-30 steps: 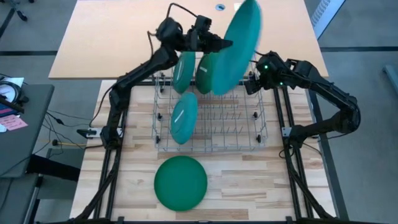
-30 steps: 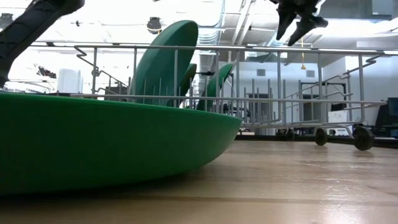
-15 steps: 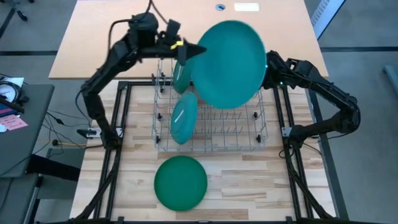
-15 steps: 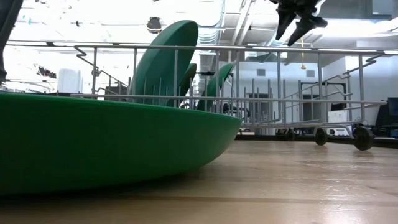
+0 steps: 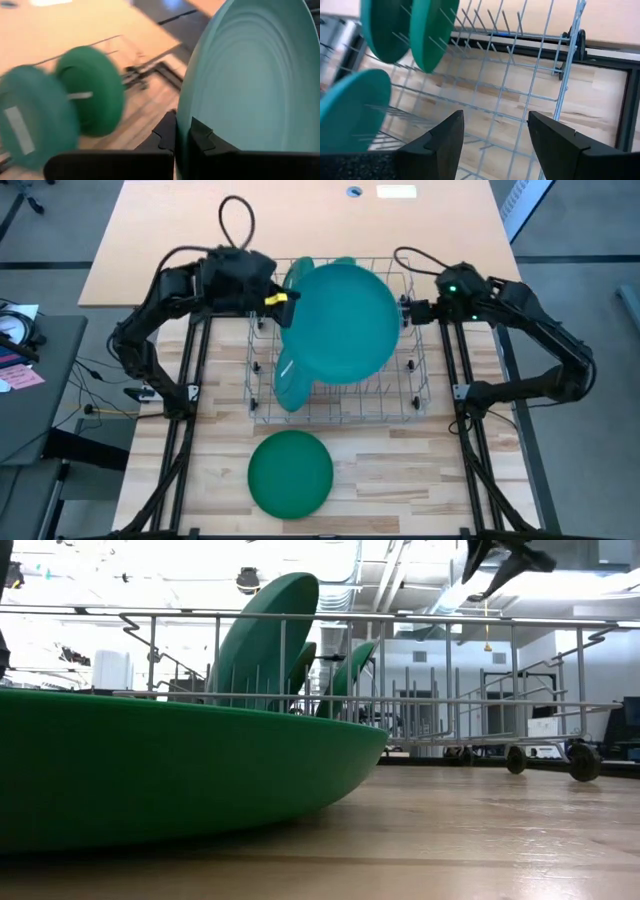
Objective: Sort dishes
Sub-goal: Put the blue plate into the dish rack
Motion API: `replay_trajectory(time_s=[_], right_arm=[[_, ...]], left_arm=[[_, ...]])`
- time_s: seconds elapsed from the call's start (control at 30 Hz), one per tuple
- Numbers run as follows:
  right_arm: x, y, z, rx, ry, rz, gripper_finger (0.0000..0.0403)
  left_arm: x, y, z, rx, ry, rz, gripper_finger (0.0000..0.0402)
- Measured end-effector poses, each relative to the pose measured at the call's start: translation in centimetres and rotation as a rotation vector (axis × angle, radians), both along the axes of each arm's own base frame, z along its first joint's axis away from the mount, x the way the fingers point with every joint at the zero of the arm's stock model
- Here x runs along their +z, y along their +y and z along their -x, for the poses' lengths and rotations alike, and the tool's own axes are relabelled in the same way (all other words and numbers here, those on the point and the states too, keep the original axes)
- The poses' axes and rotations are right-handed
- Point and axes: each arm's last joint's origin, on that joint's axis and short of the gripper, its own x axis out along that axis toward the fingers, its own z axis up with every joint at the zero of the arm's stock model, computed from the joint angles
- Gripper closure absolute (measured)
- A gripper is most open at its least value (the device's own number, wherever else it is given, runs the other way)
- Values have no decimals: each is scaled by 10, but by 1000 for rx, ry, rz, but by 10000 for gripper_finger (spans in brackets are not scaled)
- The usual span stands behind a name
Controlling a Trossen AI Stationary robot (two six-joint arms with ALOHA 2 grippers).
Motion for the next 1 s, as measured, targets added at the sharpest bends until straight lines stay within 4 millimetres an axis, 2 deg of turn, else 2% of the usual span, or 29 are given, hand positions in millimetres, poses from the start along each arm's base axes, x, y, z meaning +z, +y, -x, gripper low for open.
replay_trajectory(time_s=[0.13, 0.3, 0.57, 0.8, 1.0], right_arm=[[9, 10, 14, -29, -72, 6, 178], [15, 22, 22, -12, -119, 13, 178], [14, 30, 15, 53, -114, 9, 178], [11, 28, 3, 70, -114, 9, 178], [21, 24, -4, 77, -227, 75, 178]], left_arm=[[-10, -10, -1, 115, 101, -22, 401], [-15, -15, -4, 164, 129, -11, 401], [-15, -14, -4, 219, 126, -33, 401], [-25, -2, 8, 354, 268, -81, 401], [-29, 8, 5, 413, 351, -214, 401]])
